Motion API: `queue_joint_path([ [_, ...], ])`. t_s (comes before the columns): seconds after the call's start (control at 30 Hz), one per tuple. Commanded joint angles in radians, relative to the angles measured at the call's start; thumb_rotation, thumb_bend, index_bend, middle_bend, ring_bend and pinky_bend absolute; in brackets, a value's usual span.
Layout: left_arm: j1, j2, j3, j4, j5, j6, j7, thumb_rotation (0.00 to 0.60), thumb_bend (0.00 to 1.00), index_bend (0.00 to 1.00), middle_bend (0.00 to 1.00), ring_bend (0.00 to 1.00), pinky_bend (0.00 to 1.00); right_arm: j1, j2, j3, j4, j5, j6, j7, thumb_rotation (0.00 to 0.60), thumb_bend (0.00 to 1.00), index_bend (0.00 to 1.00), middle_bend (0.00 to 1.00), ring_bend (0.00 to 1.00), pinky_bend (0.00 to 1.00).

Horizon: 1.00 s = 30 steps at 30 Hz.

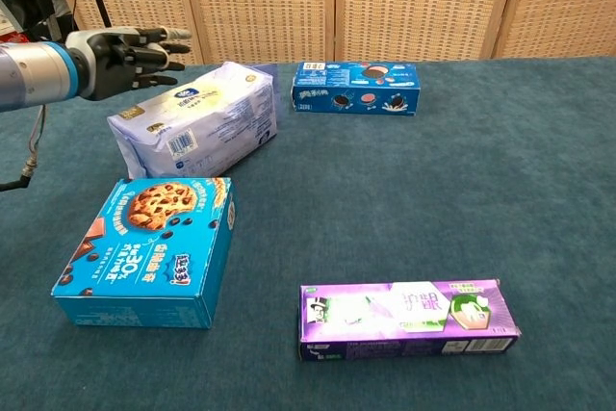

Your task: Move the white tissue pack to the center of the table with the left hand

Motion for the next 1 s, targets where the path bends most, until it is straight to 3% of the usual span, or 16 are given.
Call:
queue_joint_path([
  [0.03, 0.038, 0.051, -0.014, -0.041, -0.002, 0.024, -0.007, 0.600, 1.00, 0.00, 0.00, 0.00, 0.00, 0.000, 0.001, -0.002, -0.003, -0.005, 0.002, 0.001, 0.600, 0.00, 0.00, 0.00, 0.00, 0.00],
  [0.23, 0.114, 0.149, -0.011, -0.119, 0.039, 0.035, -0.085, 0.600, 1.00, 0.00, 0.00, 0.00, 0.00, -0.001, 0.004, -0.005, -0.013, -0.016, 0.008, 0.001, 0.600, 0.00, 0.00, 0.00, 0.00, 0.00],
  [0.5, 0.199, 0.219, 0.012, -0.174, 0.112, -0.011, -0.310, 0.600, 1.00, 0.00, 0.00, 0.00, 0.00, -0.001, 0.008, -0.009, -0.019, -0.026, 0.010, 0.003, 0.600, 0.00, 0.00, 0.00, 0.00, 0.00],
  [0.77, 0.189, 0.176, 0.038, -0.157, 0.173, -0.112, -0.483, 0.600, 1.00, 0.00, 0.00, 0.00, 0.00, 0.001, 0.010, -0.010, -0.021, -0.030, 0.008, 0.005, 0.600, 0.00, 0.00, 0.00, 0.00, 0.00],
  [1.0, 0.166, 0.097, 0.037, -0.120, 0.201, -0.111, -0.546, 0.600, 1.00, 0.00, 0.00, 0.00, 0.00, 0.003, 0.009, -0.011, -0.017, -0.028, 0.004, 0.006, 0.600, 0.00, 0.00, 0.00, 0.00, 0.00],
])
